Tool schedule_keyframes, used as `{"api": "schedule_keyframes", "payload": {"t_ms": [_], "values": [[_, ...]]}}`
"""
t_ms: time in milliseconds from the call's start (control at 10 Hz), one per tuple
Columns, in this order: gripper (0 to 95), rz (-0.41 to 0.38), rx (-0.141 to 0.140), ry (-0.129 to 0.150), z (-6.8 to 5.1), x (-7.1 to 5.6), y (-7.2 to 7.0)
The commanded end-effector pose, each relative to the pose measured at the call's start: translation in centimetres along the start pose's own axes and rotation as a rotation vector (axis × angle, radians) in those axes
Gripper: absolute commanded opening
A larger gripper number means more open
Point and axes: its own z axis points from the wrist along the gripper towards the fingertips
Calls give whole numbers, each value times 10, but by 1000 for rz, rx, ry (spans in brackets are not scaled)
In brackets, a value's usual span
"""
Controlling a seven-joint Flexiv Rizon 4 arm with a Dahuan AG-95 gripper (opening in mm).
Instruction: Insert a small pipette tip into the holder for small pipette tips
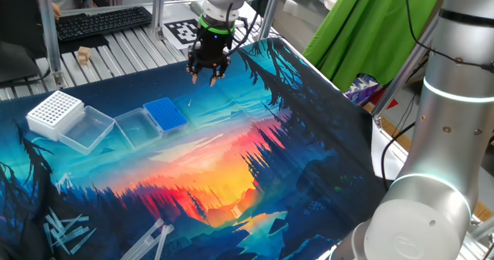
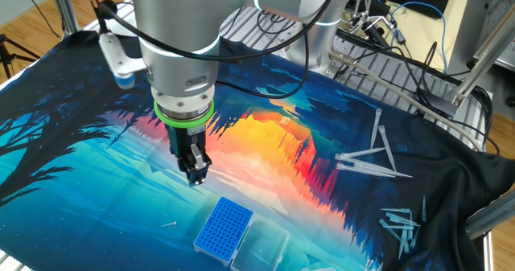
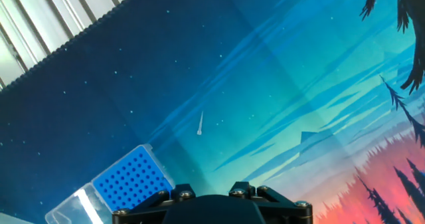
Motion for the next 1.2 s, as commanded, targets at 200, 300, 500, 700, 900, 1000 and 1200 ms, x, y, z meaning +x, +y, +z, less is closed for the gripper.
{"api": "schedule_keyframes", "payload": {"t_ms": [200, 300, 500, 700, 900, 1000, 1200], "values": [[380, 101, 16, 0, 1, -9, 5], [380, 108, 25, -8, 3, -15, 9], [380, 116, 24, -11, 4, -24, 13], [380, 137, 17, -4, 7, -37, 19], [380, 143, 9, 3, 16, -38, 21], [380, 124, 30, -17, 18, -38, 21], [380, 103, 67, -56, 21, -38, 21]]}}
